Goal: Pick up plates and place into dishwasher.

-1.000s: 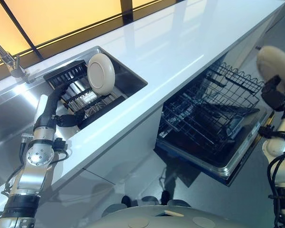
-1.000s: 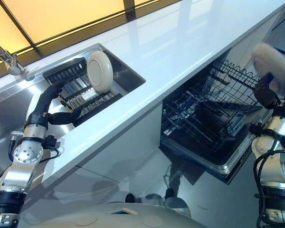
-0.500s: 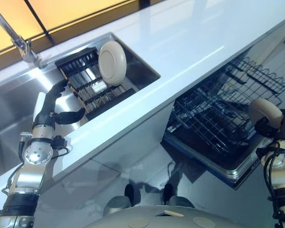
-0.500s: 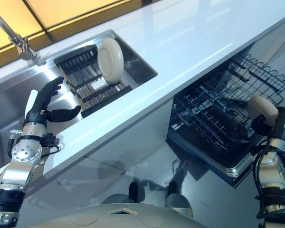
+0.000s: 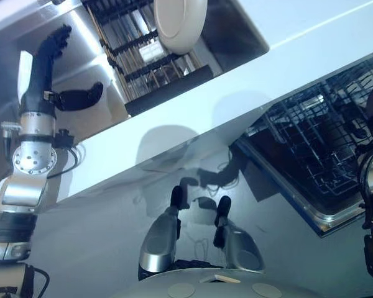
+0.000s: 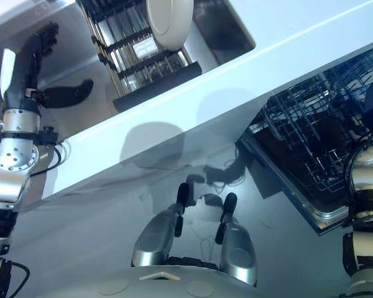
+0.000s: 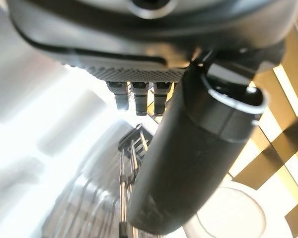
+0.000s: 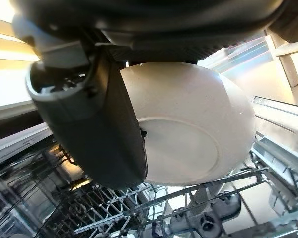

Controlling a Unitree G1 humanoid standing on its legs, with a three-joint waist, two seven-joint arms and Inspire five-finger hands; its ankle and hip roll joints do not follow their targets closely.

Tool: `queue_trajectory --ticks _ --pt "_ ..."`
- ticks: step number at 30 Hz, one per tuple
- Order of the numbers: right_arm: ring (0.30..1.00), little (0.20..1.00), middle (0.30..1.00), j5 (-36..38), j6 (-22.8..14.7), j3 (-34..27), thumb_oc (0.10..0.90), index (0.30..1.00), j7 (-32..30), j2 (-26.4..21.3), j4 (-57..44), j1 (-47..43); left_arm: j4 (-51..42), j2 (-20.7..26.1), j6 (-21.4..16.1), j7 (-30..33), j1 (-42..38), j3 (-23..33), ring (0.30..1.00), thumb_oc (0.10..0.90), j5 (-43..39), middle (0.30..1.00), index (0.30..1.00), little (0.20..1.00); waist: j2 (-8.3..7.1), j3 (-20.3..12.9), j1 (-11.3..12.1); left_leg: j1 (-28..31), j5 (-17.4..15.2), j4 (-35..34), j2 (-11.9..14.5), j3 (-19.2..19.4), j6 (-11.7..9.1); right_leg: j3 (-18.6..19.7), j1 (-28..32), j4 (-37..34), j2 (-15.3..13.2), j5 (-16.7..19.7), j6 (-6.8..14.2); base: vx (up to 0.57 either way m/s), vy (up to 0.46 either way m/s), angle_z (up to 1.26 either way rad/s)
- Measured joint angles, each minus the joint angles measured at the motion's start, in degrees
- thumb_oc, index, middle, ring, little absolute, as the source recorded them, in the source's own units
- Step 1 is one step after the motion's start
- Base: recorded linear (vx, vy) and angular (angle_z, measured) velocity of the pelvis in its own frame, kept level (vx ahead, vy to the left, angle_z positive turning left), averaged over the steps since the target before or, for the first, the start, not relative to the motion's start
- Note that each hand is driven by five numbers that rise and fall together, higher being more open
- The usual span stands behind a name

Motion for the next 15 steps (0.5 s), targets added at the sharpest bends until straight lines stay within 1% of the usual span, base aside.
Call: queue_trajectory --ticks 3,6,8,9,11,13,15 --pt "0.300 0.200 0.300 0.2 1.0 1.4 0.100 0.300 1.1 -1.2 0.8 -1.1 0.0 0.4 -0.4 0.1 -1.3 -0.5 0.900 0.800 0.0 0.900 0.900 0.900 0.01 0.4 0.3 -1.2 -0.1 0.9 -0.3 -0.4 0.1 -0.1 -1.6 2.5 -0.5 -1.1 0.0 -0.04 -0.019 0.06" --pt "0.300 0.200 0.300 0.0 3.2 3.0 0.100 0.300 3.6 -2.8 0.9 -2.9 0.0 1.6 -0.4 0.1 -2.4 -1.0 0.900 0.800 0.0 0.900 0.900 0.900 0.18 1.6 0.3 -1.5 -0.1 1.7 -0.5 -0.4 0.2 0.0 -2.8 5.0 -0.9 -2.0 -0.1 -0.01 0.000 0.02" --pt "0.300 0.200 0.300 -0.4 4.6 4.2 0.100 0.300 5.0 -3.2 1.7 -3.5 0.3 1.7 -0.3 0.1 -2.7 -1.0 0.900 0.800 0.0 0.900 0.900 0.900 0.15 1.7 0.3 -1.5 -0.1 1.8 -0.5 -0.4 0.2 0.0 -2.9 5.5 -0.9 -2.2 -0.2 0.00 0.000 0.00" --pt "0.582 0.529 0.582 -0.9 5.0 4.8 0.429 0.582 5.9 -3.5 2.8 -4.0 0.5 1.7 -0.2 0.1 -2.8 -1.0 0.900 0.800 0.0 0.900 0.900 0.900 0.15 1.7 0.2 -1.4 -0.1 1.8 -0.5 -0.4 0.2 0.0 -2.9 5.7 -1.0 -2.3 -0.2 0.00 0.000 0.00" --pt "0.900 0.900 0.900 -1.4 5.3 5.9 0.800 0.900 7.7 -4.1 3.9 -4.7 0.6 1.7 -0.2 0.1 -2.9 -1.1 0.900 0.800 0.0 0.900 0.900 0.900 0.15 1.7 0.2 -1.4 -0.1 1.8 -0.4 -0.5 0.2 0.0 -2.9 5.7 -1.0 -2.3 -0.2 0.00 0.000 0.00" --pt "0.900 0.900 0.900 -1.4 5.5 7.3 0.800 0.900 10.9 -4.6 4.5 -5.0 0.6 1.7 -0.2 0.0 -3.1 -1.3 0.900 0.800 0.0 0.900 0.900 0.900 0.15 1.7 0.3 -1.3 -0.1 1.8 -0.4 -0.5 0.2 0.0 -2.7 5.7 -1.0 -2.3 -0.3 0.00 0.000 0.00" --pt "0.900 0.900 0.900 -1.0 5.6 9.0 0.800 0.900 14.4 -3.6 4.5 -4.5 0.8 1.7 -0.1 -0.1 -3.1 -1.6 0.900 0.800 0.0 0.900 0.900 0.900 0.14 1.7 0.3 -0.9 -0.1 1.8 -0.4 -0.5 0.2 0.0 -2.3 5.7 -1.0 -2.3 -0.3 0.00 0.000 0.00"
